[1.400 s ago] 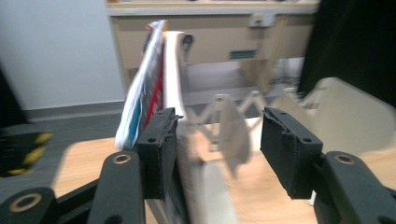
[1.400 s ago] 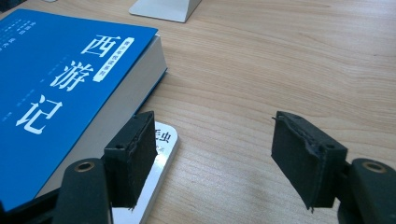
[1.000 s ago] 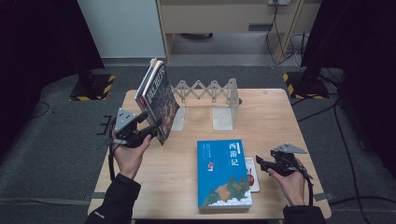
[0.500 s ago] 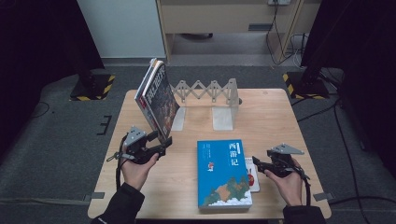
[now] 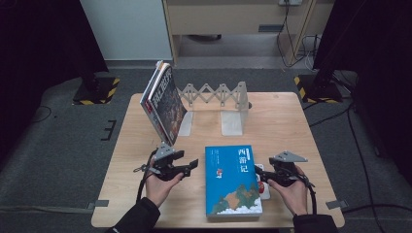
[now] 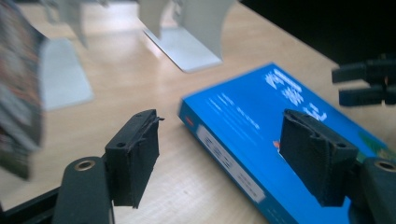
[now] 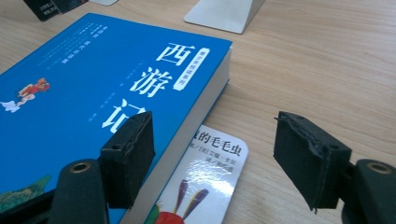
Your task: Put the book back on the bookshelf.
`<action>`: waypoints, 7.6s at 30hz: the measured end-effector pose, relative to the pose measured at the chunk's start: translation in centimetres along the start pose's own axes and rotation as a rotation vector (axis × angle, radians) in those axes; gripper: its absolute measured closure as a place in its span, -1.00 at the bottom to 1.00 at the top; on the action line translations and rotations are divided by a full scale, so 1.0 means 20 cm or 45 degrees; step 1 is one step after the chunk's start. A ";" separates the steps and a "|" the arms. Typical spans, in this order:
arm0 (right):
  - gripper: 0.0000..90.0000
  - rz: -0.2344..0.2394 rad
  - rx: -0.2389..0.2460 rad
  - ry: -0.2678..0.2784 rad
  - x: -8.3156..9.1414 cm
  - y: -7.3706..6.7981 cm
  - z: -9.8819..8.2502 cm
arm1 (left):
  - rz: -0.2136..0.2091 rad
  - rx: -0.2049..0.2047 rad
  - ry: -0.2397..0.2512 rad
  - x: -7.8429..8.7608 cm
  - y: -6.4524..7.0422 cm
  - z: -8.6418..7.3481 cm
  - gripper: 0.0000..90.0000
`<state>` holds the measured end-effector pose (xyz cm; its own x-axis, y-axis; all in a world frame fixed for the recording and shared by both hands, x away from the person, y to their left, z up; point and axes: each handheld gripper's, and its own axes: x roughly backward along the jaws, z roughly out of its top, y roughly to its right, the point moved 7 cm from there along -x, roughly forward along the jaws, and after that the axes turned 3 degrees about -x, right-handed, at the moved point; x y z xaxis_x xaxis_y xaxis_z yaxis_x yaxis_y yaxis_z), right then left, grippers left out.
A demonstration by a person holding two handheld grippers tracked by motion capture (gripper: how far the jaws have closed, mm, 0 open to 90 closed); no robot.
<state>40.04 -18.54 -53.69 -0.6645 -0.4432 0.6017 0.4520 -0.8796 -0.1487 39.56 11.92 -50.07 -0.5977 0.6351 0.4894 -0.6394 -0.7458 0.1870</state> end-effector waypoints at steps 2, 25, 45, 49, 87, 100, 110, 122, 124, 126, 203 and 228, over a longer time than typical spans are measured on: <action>-0.36 0.007 -0.005 -0.005 -0.01 -0.01 0.00 | -0.021 0.008 -0.033 -0.04 0.02 -0.03 -0.40; -0.34 0.098 -0.034 -0.038 -0.06 -0.10 -0.04 | -0.199 0.076 -0.132 -0.33 0.17 -0.21 -0.63; -0.33 0.187 -0.154 -0.047 -0.09 -0.14 -0.06 | -0.242 0.189 -0.106 -0.41 0.17 -0.23 -1.00; -0.32 0.198 -0.180 -0.047 -0.09 -0.14 -0.06 | -0.261 0.224 -0.117 -0.42 0.16 -0.24 -1.00; -0.32 0.266 -0.230 -0.064 -0.11 -0.15 -0.07 | -0.327 0.415 -0.224 -0.35 0.11 -0.20 -0.37; -0.33 0.297 -0.274 -0.060 -0.11 -0.15 -0.08 | -0.383 0.419 -0.241 -0.27 0.13 -0.16 -0.14; -0.34 0.304 -0.324 -0.060 -0.11 -0.13 -0.08 | -0.452 0.339 -0.150 -0.26 0.21 -0.07 -0.01; -0.34 0.300 -0.296 -0.067 -0.11 -0.14 -0.08 | -0.476 0.361 -0.235 -0.34 0.22 -0.08 -0.02; -0.34 0.297 -0.291 -0.066 -0.11 -0.14 -0.07 | -0.478 0.372 -0.246 -0.36 0.23 -0.08 -0.02; -0.34 0.299 -0.285 -0.069 -0.12 -0.14 -0.07 | -0.503 0.393 -0.257 -0.38 0.23 -0.09 0.00; -0.30 0.513 -0.207 0.264 -0.12 -0.17 0.20 | -0.415 0.070 0.117 -0.17 0.20 0.27 0.32; 0.24 0.466 -0.109 0.381 -0.01 -0.16 0.27 | -0.453 0.068 0.252 -0.19 0.23 0.28 0.25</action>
<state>41.89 -14.84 -49.14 -0.6184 -0.7459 0.2475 0.6461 -0.6618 -0.3802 41.46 4.95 -46.30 -0.4287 0.8778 0.2138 -0.7999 -0.4788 0.3617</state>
